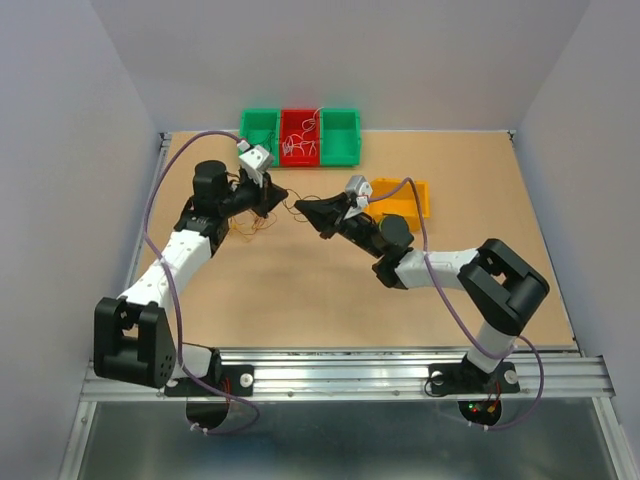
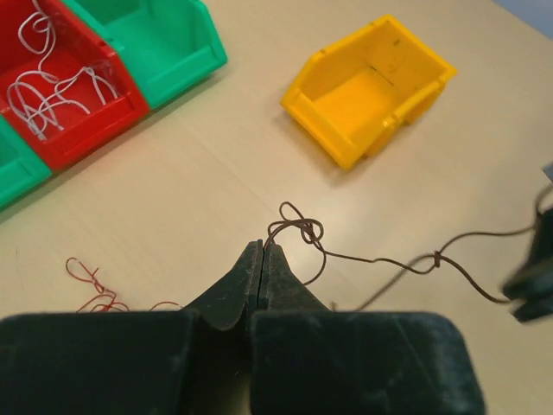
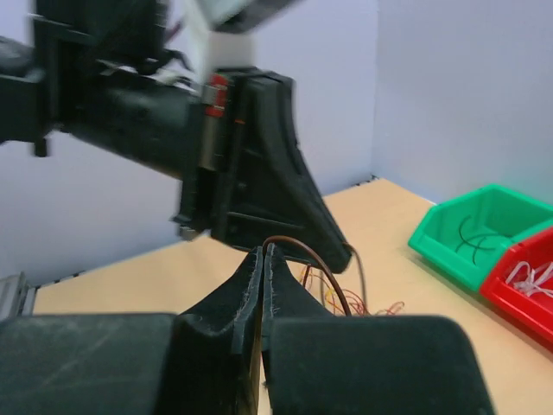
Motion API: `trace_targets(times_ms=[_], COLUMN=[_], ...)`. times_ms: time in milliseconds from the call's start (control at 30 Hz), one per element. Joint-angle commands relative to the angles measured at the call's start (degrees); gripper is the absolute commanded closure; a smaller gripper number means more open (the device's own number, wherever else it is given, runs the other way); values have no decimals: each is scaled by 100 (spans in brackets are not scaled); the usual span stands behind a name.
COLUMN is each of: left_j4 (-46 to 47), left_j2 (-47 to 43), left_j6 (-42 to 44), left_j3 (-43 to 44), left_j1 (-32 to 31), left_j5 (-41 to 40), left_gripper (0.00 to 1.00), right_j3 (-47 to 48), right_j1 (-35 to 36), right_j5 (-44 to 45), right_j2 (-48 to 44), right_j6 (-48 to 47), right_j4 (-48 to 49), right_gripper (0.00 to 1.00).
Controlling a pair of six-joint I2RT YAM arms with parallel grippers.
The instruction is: Untangle the cables
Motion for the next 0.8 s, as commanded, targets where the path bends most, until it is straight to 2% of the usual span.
trace_targets(times_ms=[0, 200, 567, 767], left_j4=[1002, 1082, 941, 854], left_j2=[-793, -926, -635, -644], left_j6=[485, 986, 1233, 1110], left_j3=[-241, -822, -779, -744], left_j1=[-209, -639, -816, -816], left_j5=[305, 226, 340, 349], left_gripper=[100, 100, 98, 96], right_j3=[-155, -226, -560, -534], right_j1=[25, 25, 17, 8], right_j5=[612, 762, 1316, 1001], right_j2=[154, 286, -4, 171], right_j6=[-23, 152, 478, 75], right_j4=[614, 430, 412, 386], right_gripper=[100, 99, 99, 99])
